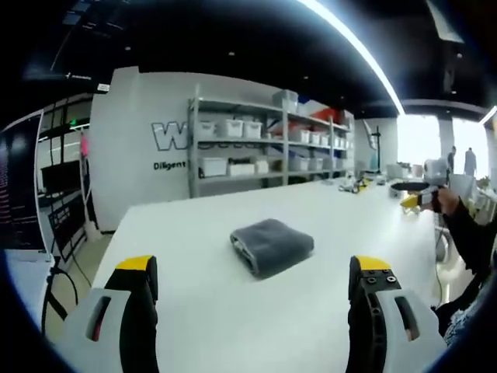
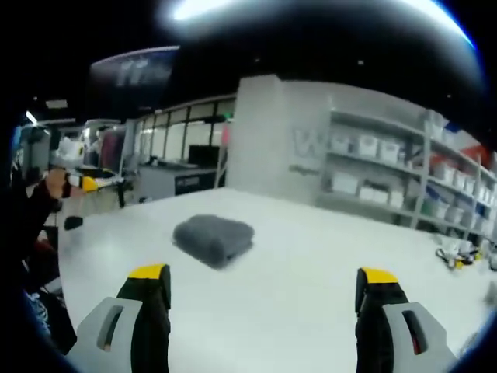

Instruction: Open the folded towel by lifting each exposed corner and separating the folded layers until the towel lies flat within the target outline without major curled edges

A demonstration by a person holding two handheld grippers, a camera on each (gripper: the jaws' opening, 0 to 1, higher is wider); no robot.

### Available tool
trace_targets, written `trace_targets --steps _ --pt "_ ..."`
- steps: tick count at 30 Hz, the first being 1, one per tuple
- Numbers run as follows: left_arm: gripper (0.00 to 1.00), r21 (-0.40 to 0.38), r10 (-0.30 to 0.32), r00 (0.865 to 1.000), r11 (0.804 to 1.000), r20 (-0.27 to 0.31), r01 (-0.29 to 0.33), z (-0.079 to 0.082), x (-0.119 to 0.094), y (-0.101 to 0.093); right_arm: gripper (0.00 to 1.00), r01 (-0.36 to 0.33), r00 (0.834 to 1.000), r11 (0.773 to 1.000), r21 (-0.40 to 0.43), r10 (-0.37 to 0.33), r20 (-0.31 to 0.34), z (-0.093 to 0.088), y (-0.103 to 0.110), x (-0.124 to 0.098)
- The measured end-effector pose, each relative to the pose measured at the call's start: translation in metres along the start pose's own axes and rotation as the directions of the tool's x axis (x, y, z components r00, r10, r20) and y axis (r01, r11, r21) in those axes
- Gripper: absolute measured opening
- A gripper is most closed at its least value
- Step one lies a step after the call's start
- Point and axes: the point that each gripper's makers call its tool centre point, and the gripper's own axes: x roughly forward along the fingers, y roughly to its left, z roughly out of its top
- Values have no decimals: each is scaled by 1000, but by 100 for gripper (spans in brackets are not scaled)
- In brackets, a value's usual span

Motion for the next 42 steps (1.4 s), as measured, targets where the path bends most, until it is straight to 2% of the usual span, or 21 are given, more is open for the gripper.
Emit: trace_targets --steps 12,16,18,24,32,42 --pt "100 -7 -32 999 999 -15 32 23 7 0 100 -8 1000 999 -38 8 -17 19 -7 5" --pt "100 -4 -60 998 998 -28 60 30 12 -3 100 -17 1000 999 -45 16 -27 26 -9 9" --pt "96 -3 -66 998 998 -19 66 34 14 -4 100 -23 999 999 -44 22 -29 30 -10 10" --pt "98 46 -52 996 997 -68 55 33 20 1 100 -35 999 998 -59 33 -41 41 -14 13" --pt "99 25 -69 994 997 -80 71 47 30 6 100 -45 997 997 -65 41 -66 48 -19 21" --pt "99 17 -86 990 996 -108 88 45 45 7 100 -63 994 995 -78 55 -94 54 -23 33"
